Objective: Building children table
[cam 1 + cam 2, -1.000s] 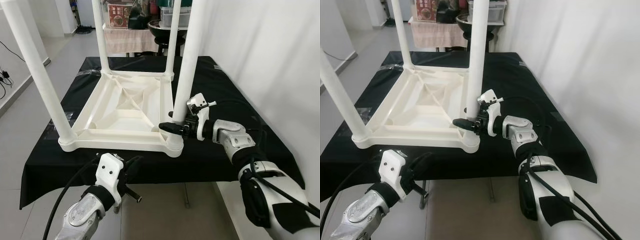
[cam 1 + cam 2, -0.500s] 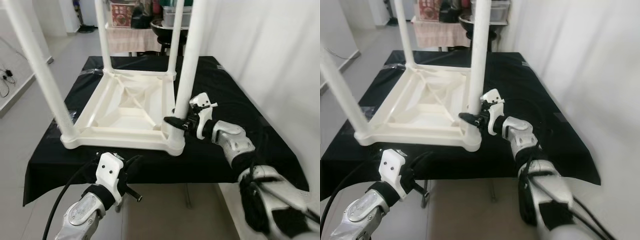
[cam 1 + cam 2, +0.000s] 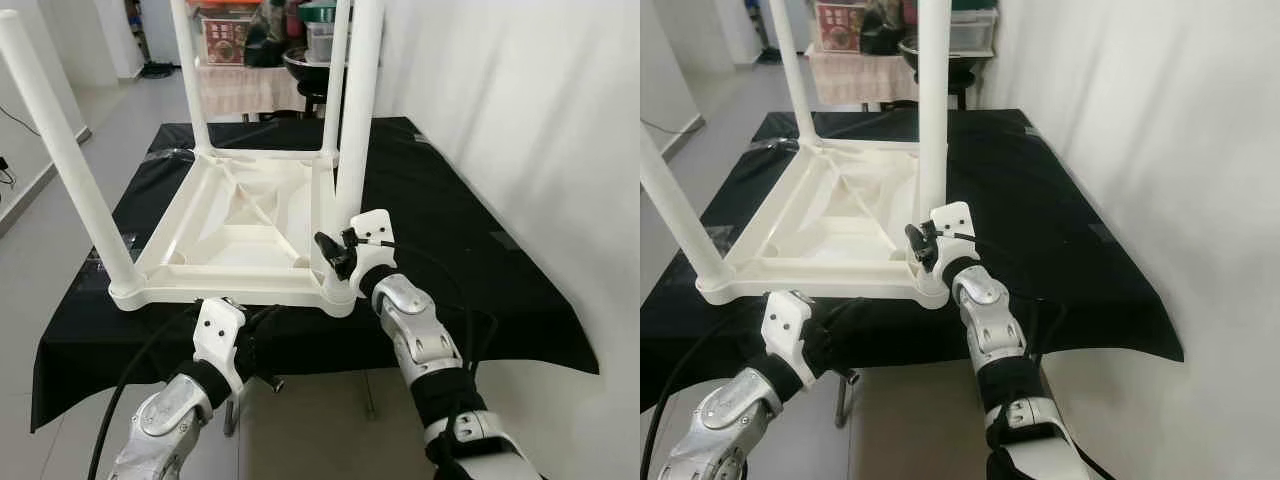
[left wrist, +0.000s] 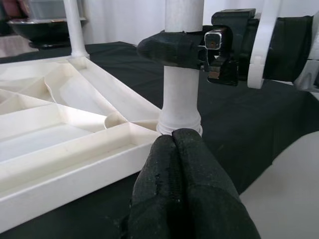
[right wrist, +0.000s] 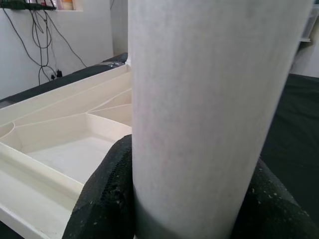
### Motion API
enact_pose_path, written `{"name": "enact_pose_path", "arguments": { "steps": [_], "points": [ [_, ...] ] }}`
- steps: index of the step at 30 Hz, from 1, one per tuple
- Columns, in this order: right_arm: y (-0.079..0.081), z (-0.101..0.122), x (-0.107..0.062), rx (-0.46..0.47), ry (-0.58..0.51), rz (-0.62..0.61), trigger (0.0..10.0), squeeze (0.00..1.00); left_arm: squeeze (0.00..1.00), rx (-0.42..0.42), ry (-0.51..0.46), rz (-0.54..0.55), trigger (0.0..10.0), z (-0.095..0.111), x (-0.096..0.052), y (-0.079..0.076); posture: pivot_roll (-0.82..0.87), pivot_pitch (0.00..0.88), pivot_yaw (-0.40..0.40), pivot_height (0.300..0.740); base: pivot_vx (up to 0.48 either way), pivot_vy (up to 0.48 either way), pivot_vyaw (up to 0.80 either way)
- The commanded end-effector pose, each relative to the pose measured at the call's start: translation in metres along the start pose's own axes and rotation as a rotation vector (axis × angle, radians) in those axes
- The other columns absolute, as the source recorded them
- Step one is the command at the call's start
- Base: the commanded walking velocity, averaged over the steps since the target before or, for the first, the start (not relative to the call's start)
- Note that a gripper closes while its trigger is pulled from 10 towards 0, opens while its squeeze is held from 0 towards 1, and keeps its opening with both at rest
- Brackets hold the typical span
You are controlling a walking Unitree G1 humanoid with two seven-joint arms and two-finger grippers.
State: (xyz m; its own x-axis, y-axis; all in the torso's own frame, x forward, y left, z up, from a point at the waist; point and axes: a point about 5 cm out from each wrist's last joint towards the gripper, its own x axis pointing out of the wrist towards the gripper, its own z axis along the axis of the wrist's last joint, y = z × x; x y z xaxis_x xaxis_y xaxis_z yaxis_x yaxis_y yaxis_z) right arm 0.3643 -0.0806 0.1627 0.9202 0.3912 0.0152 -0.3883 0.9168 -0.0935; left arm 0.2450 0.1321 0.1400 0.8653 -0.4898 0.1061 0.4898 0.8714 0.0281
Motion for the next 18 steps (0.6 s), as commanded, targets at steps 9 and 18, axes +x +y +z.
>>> {"name": "enact_pose_path", "arguments": {
  "steps": [9,18],
  "points": [
    [-0.015,0.027,0.012,0.038,-0.044,0.388,10.0,0.15,0.00,0.008,0.011,-0.006,10.0,-0.004,0.003,0.000,0.01,0.000,-0.050,0.740,0.000,0.000,0.00],
    [-0.025,0.028,0.007,-0.010,0.047,0.712,10.0,0.00,0.00,0.008,0.019,-0.075,10.0,-0.004,-0.001,-0.009,0.04,0.000,-0.061,0.740,0.000,0.000,0.00]
  ]
}}
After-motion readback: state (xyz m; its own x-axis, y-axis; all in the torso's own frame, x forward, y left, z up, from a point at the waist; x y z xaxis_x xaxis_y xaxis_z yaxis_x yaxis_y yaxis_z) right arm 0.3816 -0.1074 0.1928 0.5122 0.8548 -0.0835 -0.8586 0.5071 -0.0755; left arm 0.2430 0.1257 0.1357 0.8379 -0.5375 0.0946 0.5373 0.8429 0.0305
